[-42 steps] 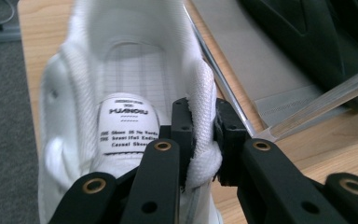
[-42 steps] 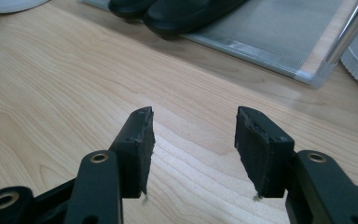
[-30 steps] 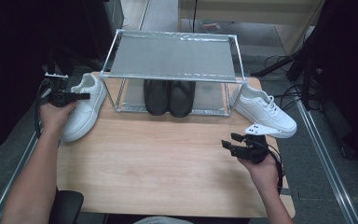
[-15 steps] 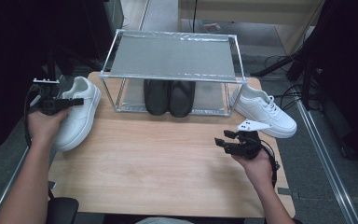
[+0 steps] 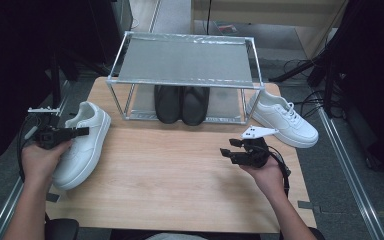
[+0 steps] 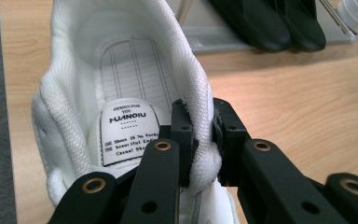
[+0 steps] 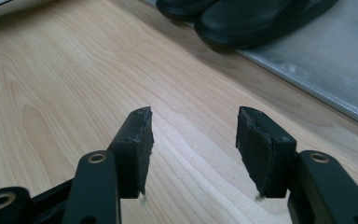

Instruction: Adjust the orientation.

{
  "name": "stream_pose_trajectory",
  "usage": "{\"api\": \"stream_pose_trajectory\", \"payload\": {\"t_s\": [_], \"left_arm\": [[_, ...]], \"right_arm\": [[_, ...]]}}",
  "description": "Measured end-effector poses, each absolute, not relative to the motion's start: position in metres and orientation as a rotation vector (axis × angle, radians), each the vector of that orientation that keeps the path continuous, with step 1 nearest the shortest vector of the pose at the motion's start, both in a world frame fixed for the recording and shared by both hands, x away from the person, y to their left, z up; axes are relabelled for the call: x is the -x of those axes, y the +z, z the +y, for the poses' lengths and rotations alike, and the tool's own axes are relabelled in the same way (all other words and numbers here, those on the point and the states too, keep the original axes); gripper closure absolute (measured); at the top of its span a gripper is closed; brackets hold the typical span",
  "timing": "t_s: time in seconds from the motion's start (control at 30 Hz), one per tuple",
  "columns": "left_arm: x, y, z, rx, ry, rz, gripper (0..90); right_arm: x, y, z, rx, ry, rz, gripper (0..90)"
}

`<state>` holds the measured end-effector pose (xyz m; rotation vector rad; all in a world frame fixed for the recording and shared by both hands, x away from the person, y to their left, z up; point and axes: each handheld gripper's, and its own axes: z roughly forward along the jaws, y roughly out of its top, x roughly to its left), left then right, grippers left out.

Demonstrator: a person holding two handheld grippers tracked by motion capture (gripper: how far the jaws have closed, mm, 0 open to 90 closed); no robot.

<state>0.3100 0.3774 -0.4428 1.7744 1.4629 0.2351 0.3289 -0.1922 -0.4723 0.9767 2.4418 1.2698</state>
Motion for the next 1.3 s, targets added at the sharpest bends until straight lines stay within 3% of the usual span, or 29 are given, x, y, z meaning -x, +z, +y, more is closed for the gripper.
{"api": "stream_pose_trajectory", "payload": {"t_s": [0.4,1.3], "left_arm": [[-0.288,-0.426,0.332,-1.855,0.192,1.308,81.0],[-0.32,-0.437,0.218,-2.068,0.049,1.014,80.4]], "right_arm": [[-0.328,-0.47,-0.194,-0.984,1.295,2.431,47.5],[-0.317,-0.472,-0.216,-1.085,1.332,2.363,47.6]]}}
